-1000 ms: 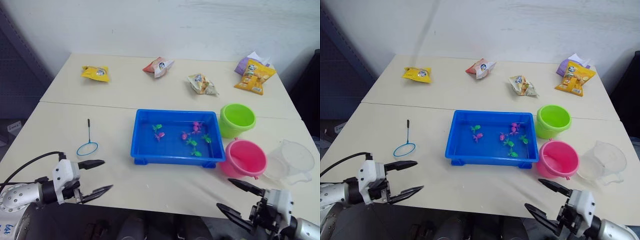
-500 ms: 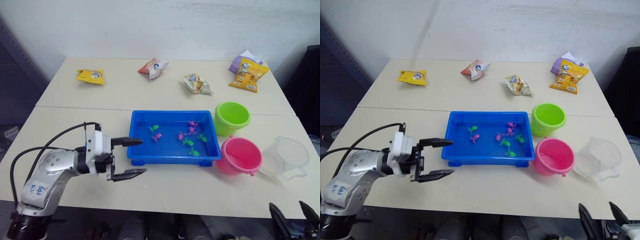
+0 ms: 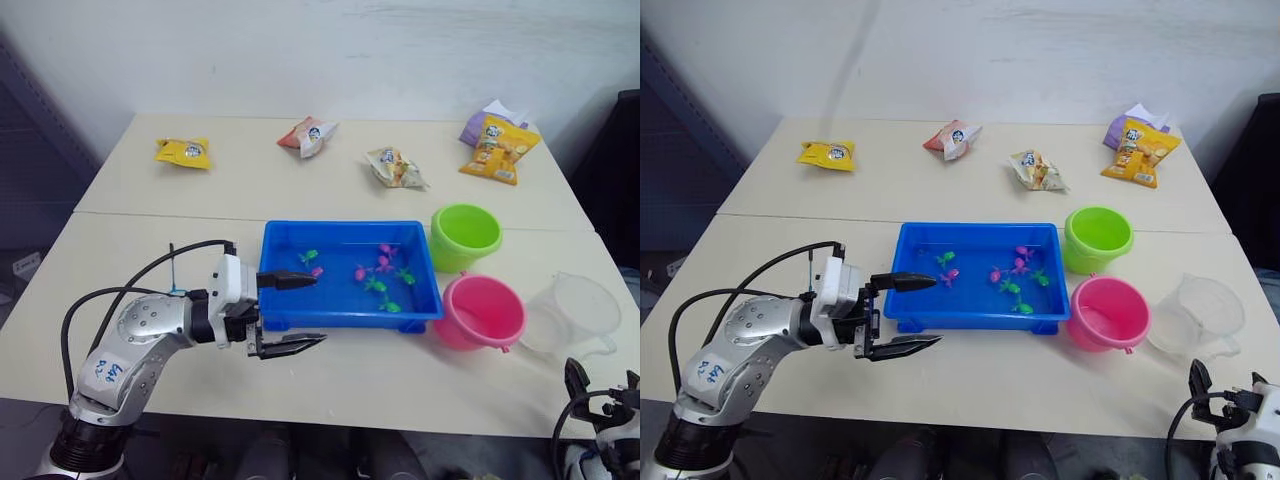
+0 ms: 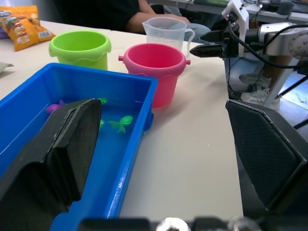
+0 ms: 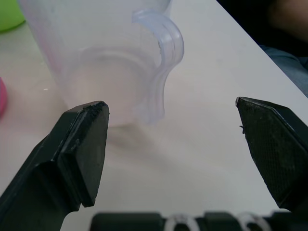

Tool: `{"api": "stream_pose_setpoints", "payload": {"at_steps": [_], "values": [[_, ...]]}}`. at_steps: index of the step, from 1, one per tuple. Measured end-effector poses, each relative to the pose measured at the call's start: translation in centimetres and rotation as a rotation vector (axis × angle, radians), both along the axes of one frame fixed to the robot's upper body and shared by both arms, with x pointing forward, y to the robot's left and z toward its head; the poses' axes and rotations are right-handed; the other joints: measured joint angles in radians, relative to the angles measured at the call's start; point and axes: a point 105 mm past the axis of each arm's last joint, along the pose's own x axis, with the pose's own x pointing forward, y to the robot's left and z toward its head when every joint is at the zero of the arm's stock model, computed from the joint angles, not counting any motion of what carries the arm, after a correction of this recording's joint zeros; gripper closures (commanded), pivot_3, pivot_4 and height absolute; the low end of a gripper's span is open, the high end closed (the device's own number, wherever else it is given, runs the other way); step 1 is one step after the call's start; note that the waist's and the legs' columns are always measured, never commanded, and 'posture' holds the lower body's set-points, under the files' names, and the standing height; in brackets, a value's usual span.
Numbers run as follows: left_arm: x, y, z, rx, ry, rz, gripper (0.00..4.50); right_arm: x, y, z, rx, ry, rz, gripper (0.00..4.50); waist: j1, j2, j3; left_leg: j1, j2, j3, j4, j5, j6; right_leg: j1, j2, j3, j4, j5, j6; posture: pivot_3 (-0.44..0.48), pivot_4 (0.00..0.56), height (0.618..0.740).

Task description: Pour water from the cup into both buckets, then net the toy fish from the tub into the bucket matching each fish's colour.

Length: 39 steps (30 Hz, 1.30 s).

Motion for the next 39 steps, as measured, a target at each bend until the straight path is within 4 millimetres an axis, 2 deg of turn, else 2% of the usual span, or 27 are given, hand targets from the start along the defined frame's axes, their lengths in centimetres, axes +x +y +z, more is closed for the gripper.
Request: {"api": "stream_pose_setpoints", "payload": {"at_steps": [7, 12, 19, 27, 30, 34, 35, 37, 39], "values": [[0.0, -0.3, 0.3, -0.016, 0.003, 0.022, 0.05, 1.2, -1.9, 0.7, -0.009, -0.029, -0.082, 0.0, 0.0, 0.0, 0.0, 0.0, 0.0, 0.0, 0.0, 0.003, -0.004, 0.0, 0.0, 0.0, 0.0, 0.0, 0.001, 0.0, 0.15, 0.74], [0.3, -0.1, 0.5, -0.02, -0.004, 0.047, 0.05, 2.1, -2.4, 0.1, 0.028, -0.038, -0.123, 0.0, -0.003, 0.0, 0.0, 0.0, 0.0, 0.0, 0.0, 0.003, -0.004, 0.0, 0.001, 0.0, 0.001, 0.0, 0.001, 0.0, 0.15, 0.74], [0.4, 0.2, 0.8, -0.021, -0.031, 0.061, 0.05, 3.6, -2.5, -0.8, 0.1, -0.069, -0.187, 0.0, -0.003, 0.0, 0.0, 0.0, 0.0, 0.0, 0.0, 0.003, -0.005, 0.0, 0.001, 0.0, 0.001, 0.0, 0.001, 0.0, 0.15, 0.74], [0.7, 0.3, 1.0, -0.024, -0.064, 0.075, 0.05, 5.3, -2.6, -0.3, 0.136, -0.148, -0.228, 0.0, -0.004, 0.0, 0.0, 0.0, 0.0, 0.001, 0.0, 0.004, -0.006, 0.0, 0.001, 0.0, 0.002, 0.0, 0.001, 0.0, 0.15, 0.74], [0.7, 0.3, 1.1, -0.023, -0.073, 0.079, 0.0, 5.9, -2.7, -0.1, 0.152, -0.176, -0.226, 0.92, -0.005, 0.0, 0.0, 0.001, 0.0, 0.001, 0.0, 0.004, -0.006, 0.0, 0.001, 0.001, 0.002, 0.001, 0.001, 0.0, 0.15, 0.74], [0.7, 0.2, 1.1, -0.023, -0.079, 0.081, 0.0, 6.7, -2.4, 0.8, 0.152, -0.235, -0.196, 2.94, -0.004, 0.0, 0.0, 0.001, 0.0, 0.001, 0.0, 0.004, -0.006, 0.0, 0.001, 0.001, 0.002, 0.001, 0.001, 0.0, 0.15, 0.74], [0.8, 0.2, 1.1, -0.024, -0.08, 0.082, 0.0, 6.9, -2.3, 1.1, 0.153, -0.248, -0.188, 3.32, -0.004, 0.0, 0.0, 0.0, 0.0, 0.001, 0.0, 0.004, -0.006, 0.0, 0.001, 0.001, 0.002, 0.001, 0.001, 0.0, 0.15, 0.74], [0.8, 0.2, 1.1, -0.026, -0.08, 0.083, 0.0, 6.9, -2.2, 1.4, 0.153, -0.27, -0.178, 4.41, -0.004, 0.0, 0.0, 0.0, 0.0, 0.001, 0.0, 0.004, -0.006, 0.0, 0.001, 0.001, 0.002, 0.001, 0.001, 0.0, 0.15, 0.74], [0.8, 0.2, 1.0, -0.027, -0.079, 0.084, 0.0, 7.2, -2.1, 2.2, 0.151, -0.314, -0.164, 4.47, -0.004, 0.0, 0.0, 0.001, 0.0, 0.001, 0.001, 0.004, -0.006, 0.001, 0.001, 0.0, 0.002, 0.001, 0.002, 0.0, 0.15, 0.74]]}}
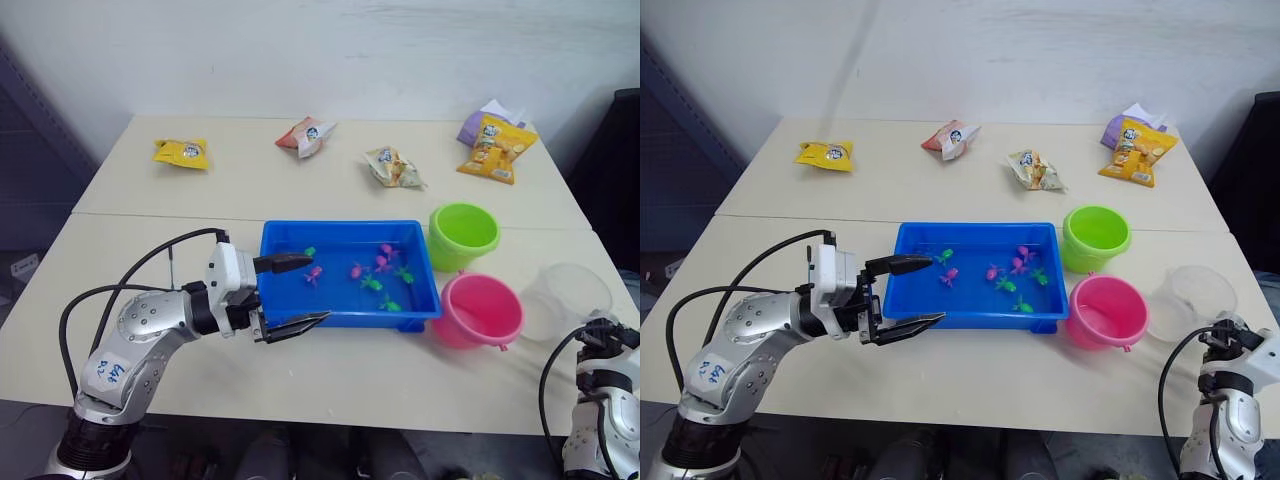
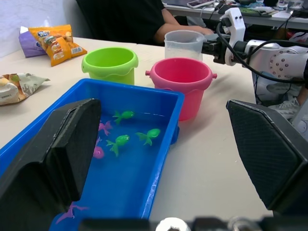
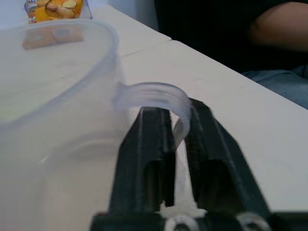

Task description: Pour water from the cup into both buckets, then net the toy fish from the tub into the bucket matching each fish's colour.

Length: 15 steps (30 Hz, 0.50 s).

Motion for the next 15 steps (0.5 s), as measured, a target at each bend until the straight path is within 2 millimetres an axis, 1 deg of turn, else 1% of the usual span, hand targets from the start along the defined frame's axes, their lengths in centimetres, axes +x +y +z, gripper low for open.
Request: {"api": "stream_pose_setpoints", "payload": {"at_steps": [2, 6, 11, 15], "values": [[-0.01, -0.01, -0.07, -0.001, 0.002, 0.001, 0.0, 0.18, 0.06, 0.3, -0.004, -0.014, 0.004, 4.47, 0.003, 0.0, 0.0, 0.0, 0.0, 0.0, 0.0, 0.0, 0.0, 0.0, 0.0, 0.0, 0.0, 0.0, 0.0, 0.0, 0.15, 0.74], [0.2, 0.23, -0.48, 0.004, 0.017, 0.012, 0.0, -0.26, -0.01, 0.12, -0.008, -0.012, 0.004, 4.47, 0.001, 0.0, 0.0, 0.0, 0.0, 0.0, 0.0, 0.0, 0.0, 0.0, 0.0, 0.0, -0.001, 0.0, 0.0, 0.0, 0.15, 0.74], [0.28, 0.49, -0.95, 0.008, 0.033, 0.018, 0.0, -0.27, -0.08, 0.29, -0.001, -0.023, 0.006, 4.47, 0.0, 0.0, 0.0, 0.0, 0.0, 0.0, 0.0, 0.0, 0.0, 0.0, 0.0, 0.0, -0.001, 0.0, 0.0, 0.0, 0.15, 0.74], [0.29, 0.52, -0.95, 0.008, 0.032, 0.018, 0.0, -0.24, -0.27, 0.54, -0.008, -0.022, 0.008, 4.47, 0.002, 0.0, 0.0, -0.001, 0.0, 0.0, 0.0, 0.0, 0.001, 0.0, 0.0, 0.0, -0.001, 0.0, 0.0, 0.0, 0.15, 0.74]]}}
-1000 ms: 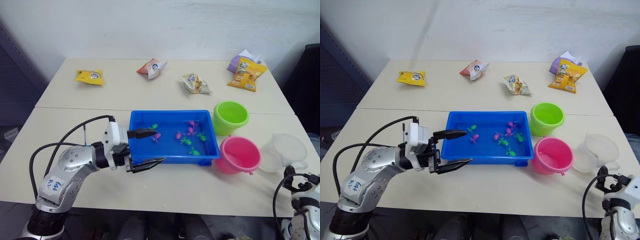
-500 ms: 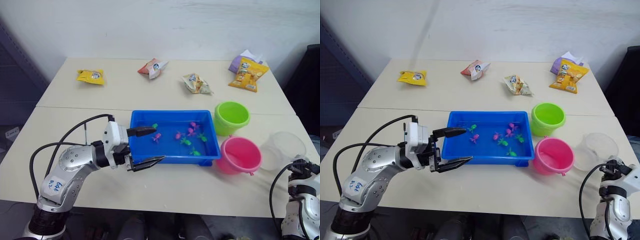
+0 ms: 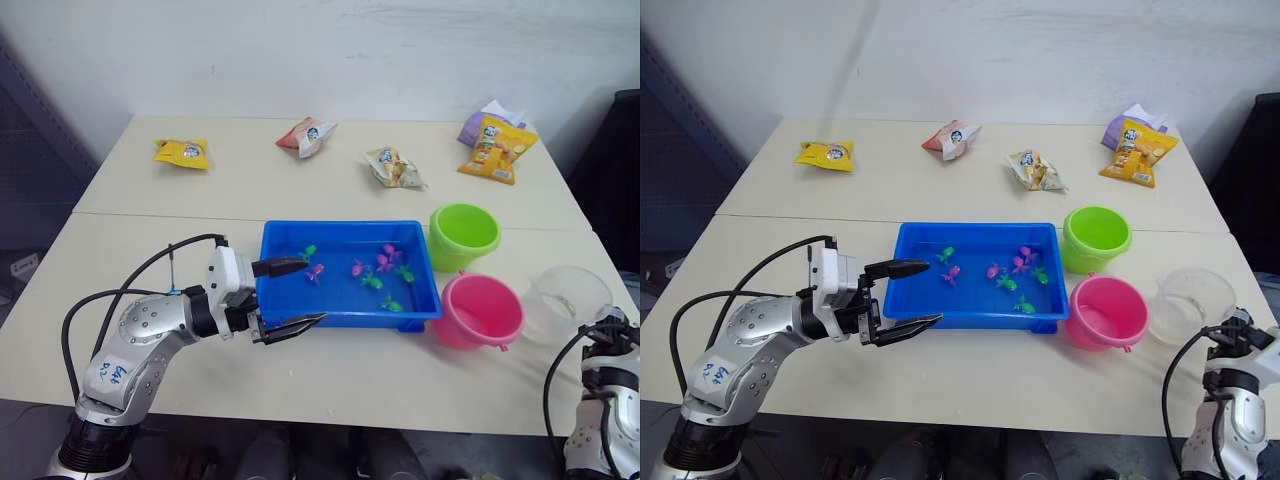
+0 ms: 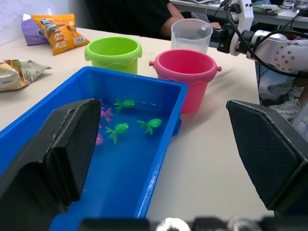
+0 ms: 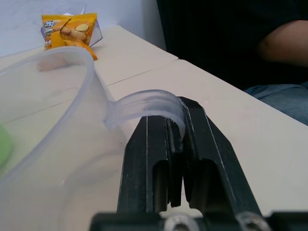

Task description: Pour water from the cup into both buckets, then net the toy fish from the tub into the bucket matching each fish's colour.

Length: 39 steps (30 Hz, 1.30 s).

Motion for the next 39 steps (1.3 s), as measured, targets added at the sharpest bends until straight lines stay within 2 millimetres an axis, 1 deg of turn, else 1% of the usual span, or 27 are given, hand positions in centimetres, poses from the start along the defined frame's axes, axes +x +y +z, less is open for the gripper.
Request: {"api": "stream_pose_setpoints", "payload": {"at_steps": [4, 6, 9, 12, 14, 16, 19, 22, 25, 28, 32, 39], "values": [[0.0, 0.1, 0.0, 0.009, -0.001, 0.001, 0.0, 0.0, -0.3, 0.6, -0.017, 0.01, 0.019, 4.47, 0.0, 0.0, 0.0, 0.0, 0.0, 0.0, 0.0, 0.0, 0.0, 0.0, 0.0, 0.0, 0.0, 0.0, 0.0, 0.0, 0.15, 0.74], [0.0, 0.2, 0.0, 0.013, -0.003, 0.0, 0.0, -0.3, -0.5, 1.6, -0.062, 0.019, 0.04, 4.47, 0.0, 0.001, 0.001, -0.001, 0.0, 0.0, 0.0, 0.0, 0.0, 0.0, 0.0, 0.0, 0.0, 0.0, 0.0, 0.0, 0.15, 0.74], [-0.1, 0.2, 0.2, 0.009, -0.002, -0.016, 0.0, -0.7, -0.9, 3.9, -0.186, 0.051, 0.091, 4.47, 0.001, 0.003, 0.002, 0.0, 0.0, 0.0, 0.0, 0.0, 0.001, 0.0, 0.0, 0.0, 0.0, 0.0, 0.0, 0.0, 0.15, 0.74], [-0.1, -0.1, 0.5, -0.002, -0.007, -0.039, 0.0, -1.0, -0.9, 6.5, -0.326, 0.075, 0.143, 4.47, 0.001, 0.003, 0.002, 0.0, 0.0, 0.0, 0.0, -0.001, 0.002, 0.0, 0.0, 0.0, 0.0, 0.0, 0.0, 0.0, 0.15, 0.74], [0.0, -0.5, 0.6, -0.015, -0.006, -0.058, 0.0, -1.1, -0.5, 7.7, -0.428, 0.114, 0.186, 4.47, 0.001, 0.003, 0.002, 0.0, 0.0, 0.0, 0.0, -0.001, 0.002, 0.0, 0.0, 0.0, 0.0, 0.0, 0.0, 0.0, 0.15, 0.74], [0.3, -0.7, 0.3, -0.023, 0.013, -0.068, 0.0, -1.0, 0.1, 9.0, -0.522, 0.136, 0.222, 4.47, -0.001, 0.003, 0.002, 0.0, 0.0, 0.0, 0.0, -0.001, 0.002, 0.0, 0.001, 0.0, 0.0, 0.0, 0.0, 0.0, 0.15, 0.74], [0.6, -0.8, -0.2, -0.035, 0.037, -0.075, 0.0, -0.7, 1.1, 10.5, -0.609, 0.135, 0.248, 4.47, -0.001, 0.003, 0.002, 0.0, 0.0, 0.0, 0.0, 0.001, 0.0, 0.0, 0.001, 0.0, 0.0, 0.0, 0.001, 0.0, 0.15, 0.74], [0.9, -1.2, -0.4, -0.043, 0.037, -0.083, 0.0, -0.7, 2.2, 11.0, -0.689, 0.154, 0.266, 4.47, 0.005, 0.003, 0.002, -0.001, 0.0, 0.0, 0.0, 0.001, 0.0, 0.0, 0.001, 0.0, 0.0, 0.0, 0.001, 0.0, 0.15, 0.74], [1.2, -1.3, -0.3, -0.045, 0.027, -0.084, 0.0, -0.6, 3.6, 11.7, -0.788, 0.161, 0.284, 4.47, 0.013, 0.003, 0.002, -0.001, 0.0, 0.0, 0.0, 0.001, -0.001, 0.0, 0.001, 0.0, -0.001, 0.0, 0.002, 0.0, 0.15, 0.74], [1.3, -1.2, -0.5, -0.042, 0.03, -0.096, 0.0, -0.6, 4.5, 12.1, -0.882, 0.166, 0.29, 4.47, 0.021, 0.002, 0.002, -0.001, 0.0, 0.001, 0.0, 0.001, -0.001, 0.0, 0.001, 0.0, -0.001, 0.0, 0.002, 0.0, 0.15, 0.74], [1.4, -1.2, -0.6, -0.039, 0.028, -0.101, 0.0, -0.8, 5.1, 11.9, -0.98, 0.187, 0.298, 4.47, 0.025, 0.002, 0.003, -0.001, -0.001, 0.001, 0.0, 0.001, -0.001, 0.0, 0.001, 0.0, -0.002, 0.0, 0.002, 0.0, 0.15, 0.74], [1.6, -1.2, -0.8, -0.041, 0.034, -0.106, 0.0, -1.2, 6.2, 11.3, -1.1, 0.195, 0.344, 4.47, 0.024, 0.002, 0.003, -0.001, -0.001, 0.001, 0.0, 0.002, -0.002, 0.0, 0.001, 0.0, -0.002, 0.0, 0.002, 0.0, 0.15, 0.74]]}}
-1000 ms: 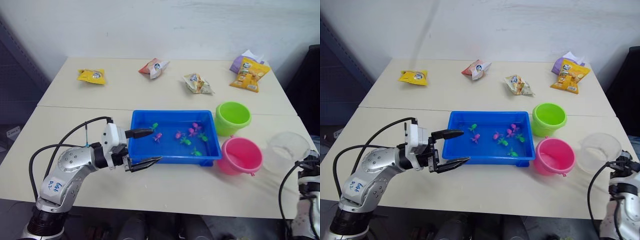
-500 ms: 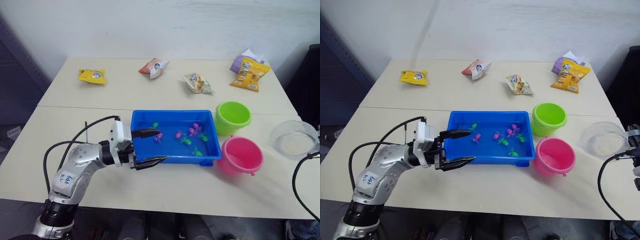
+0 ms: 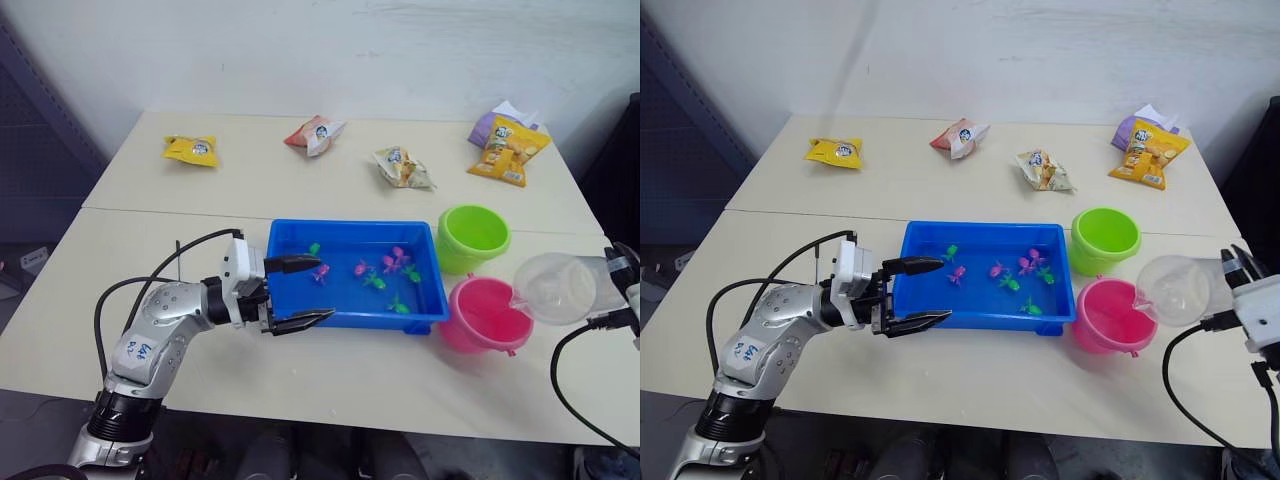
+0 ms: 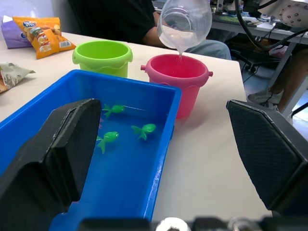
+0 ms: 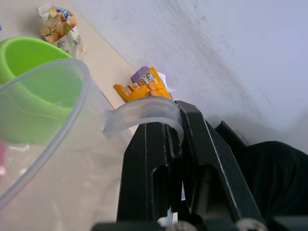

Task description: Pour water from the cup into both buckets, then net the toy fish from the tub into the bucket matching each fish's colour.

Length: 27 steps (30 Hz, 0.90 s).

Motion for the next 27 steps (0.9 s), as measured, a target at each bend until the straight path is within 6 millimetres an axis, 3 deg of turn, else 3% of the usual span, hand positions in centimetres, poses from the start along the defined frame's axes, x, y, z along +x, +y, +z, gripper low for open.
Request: {"api": "stream_pose_setpoints", "payload": {"at_steps": [27], "values": [[0.0, -0.31, -0.08, -0.009, 0.003, -0.004, 0.0, -0.23, -0.47, -0.15, -0.083, -0.087, -0.007, 4.47, -0.001, -0.001, 0.0, 0.0, 0.0, 0.0, 0.0, 0.001, 0.0, 0.0, 0.0, 0.0, 0.0, 0.0, 0.0, 0.0, 0.15, 0.74]]}}
